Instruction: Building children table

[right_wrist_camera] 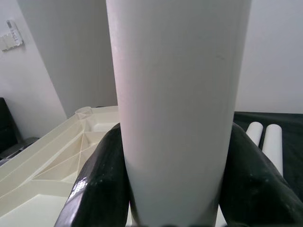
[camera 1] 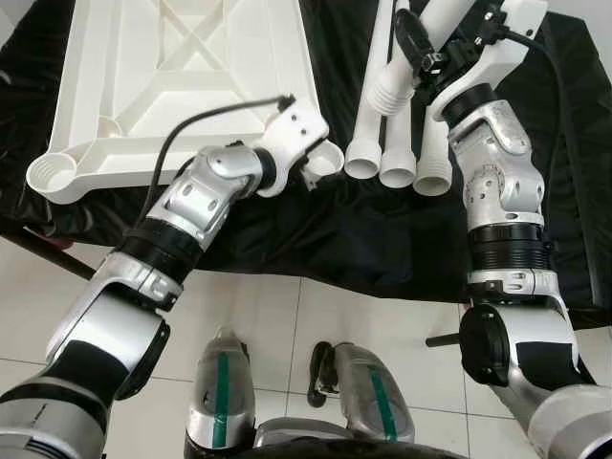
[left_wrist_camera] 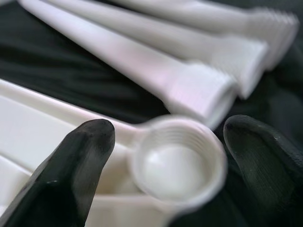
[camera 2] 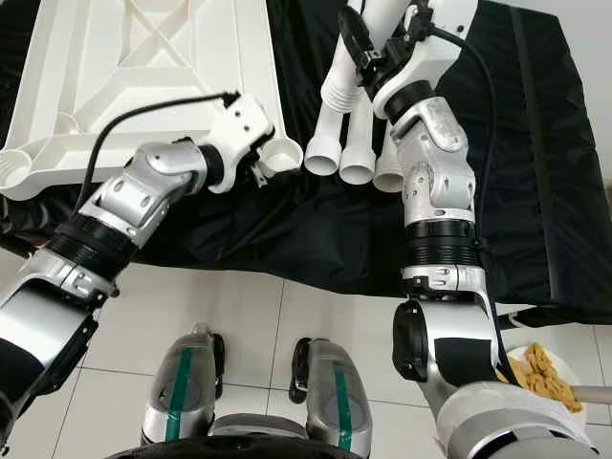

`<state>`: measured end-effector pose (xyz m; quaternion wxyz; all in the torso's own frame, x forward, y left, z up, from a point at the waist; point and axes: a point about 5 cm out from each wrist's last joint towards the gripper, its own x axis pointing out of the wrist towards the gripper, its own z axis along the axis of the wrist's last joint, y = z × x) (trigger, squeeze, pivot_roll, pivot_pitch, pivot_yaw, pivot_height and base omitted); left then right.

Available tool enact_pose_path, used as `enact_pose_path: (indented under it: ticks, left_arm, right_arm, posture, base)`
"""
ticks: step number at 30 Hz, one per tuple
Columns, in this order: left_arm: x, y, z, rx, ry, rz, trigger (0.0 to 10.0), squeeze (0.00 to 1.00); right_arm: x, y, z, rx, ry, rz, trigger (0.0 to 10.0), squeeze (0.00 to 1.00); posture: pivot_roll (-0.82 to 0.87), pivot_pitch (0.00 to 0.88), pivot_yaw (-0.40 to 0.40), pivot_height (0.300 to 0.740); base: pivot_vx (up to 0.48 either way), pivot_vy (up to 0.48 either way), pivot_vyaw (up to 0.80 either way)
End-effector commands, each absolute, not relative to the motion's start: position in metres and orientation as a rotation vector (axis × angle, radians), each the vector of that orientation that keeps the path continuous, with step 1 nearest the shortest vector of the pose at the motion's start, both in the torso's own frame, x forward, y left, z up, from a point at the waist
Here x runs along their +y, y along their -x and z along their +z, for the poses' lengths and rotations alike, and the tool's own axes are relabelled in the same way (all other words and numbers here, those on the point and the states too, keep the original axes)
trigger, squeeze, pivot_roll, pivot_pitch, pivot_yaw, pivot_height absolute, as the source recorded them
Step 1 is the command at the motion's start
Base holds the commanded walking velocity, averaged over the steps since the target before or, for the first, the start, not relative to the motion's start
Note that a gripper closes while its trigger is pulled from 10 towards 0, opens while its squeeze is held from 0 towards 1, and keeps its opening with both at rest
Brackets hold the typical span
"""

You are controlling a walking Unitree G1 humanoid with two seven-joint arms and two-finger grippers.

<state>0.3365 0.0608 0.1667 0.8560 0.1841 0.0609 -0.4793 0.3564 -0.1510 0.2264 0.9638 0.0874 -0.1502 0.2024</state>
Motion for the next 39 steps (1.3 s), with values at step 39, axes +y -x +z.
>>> enact_pose_path:
  ticks: [39]
  left_arm:
    - [0.135,-0.333,0.181,0.106,-0.054,-0.538,10.0,0.00]
  right_arm:
    - [-0.174,-0.331,0.200,-0.325,-0.204,0.191,10.0,0.00]
  posture:
    - [0.08,0.028,-0.053,0.740]
  base:
    - [0.000,0.000,0.00]
